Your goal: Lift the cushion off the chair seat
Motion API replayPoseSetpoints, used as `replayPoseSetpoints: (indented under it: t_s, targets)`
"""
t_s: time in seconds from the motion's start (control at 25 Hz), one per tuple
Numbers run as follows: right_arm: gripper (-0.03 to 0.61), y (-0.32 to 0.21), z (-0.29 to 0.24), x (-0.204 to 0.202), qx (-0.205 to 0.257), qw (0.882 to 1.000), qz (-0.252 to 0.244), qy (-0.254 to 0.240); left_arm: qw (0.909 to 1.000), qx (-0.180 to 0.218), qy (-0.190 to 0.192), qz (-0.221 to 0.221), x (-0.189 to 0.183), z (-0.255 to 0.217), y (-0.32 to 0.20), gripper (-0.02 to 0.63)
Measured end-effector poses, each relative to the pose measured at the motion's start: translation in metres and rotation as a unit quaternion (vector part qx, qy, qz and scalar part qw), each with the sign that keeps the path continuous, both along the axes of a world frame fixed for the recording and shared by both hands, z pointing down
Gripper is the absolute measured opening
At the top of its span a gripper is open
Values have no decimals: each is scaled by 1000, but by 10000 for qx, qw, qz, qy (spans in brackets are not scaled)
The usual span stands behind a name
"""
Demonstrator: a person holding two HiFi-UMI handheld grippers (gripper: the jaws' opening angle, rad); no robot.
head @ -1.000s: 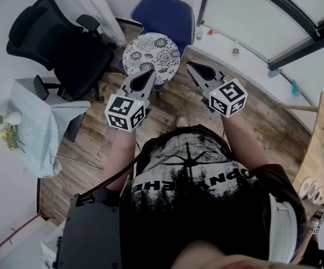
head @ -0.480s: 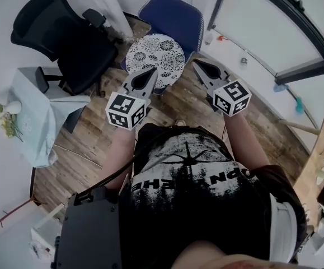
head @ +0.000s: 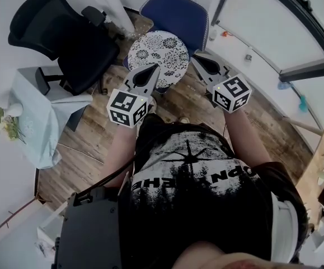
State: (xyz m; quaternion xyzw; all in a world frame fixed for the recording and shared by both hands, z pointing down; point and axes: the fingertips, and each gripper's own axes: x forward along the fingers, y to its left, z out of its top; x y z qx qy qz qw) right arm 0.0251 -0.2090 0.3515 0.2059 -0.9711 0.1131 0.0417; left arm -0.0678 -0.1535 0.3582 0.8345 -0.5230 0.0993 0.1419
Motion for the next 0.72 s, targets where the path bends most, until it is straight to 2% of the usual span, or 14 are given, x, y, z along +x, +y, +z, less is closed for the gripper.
replayPoseSetpoints:
  t_s: [0.16, 0.36, 0.56, 0.72]
  targets:
    - [18, -11, 6, -20, -25, 9999, 130, 24, 9998, -14, 31, 214, -20, 4, -19, 15]
    - [18, -37, 4, -48, -68, 9988, 494, 23, 9975, 7, 67, 697, -50, 5, -54, 15]
    - [18, -64, 14, -68, -110, 9955, 940, 110, 9929, 5, 186, 1178, -71, 12, -96, 15]
    - [20, -79, 36, -70, -297, 9909, 1291, 233, 9865, -126, 210, 1619, -74, 29, -122, 15]
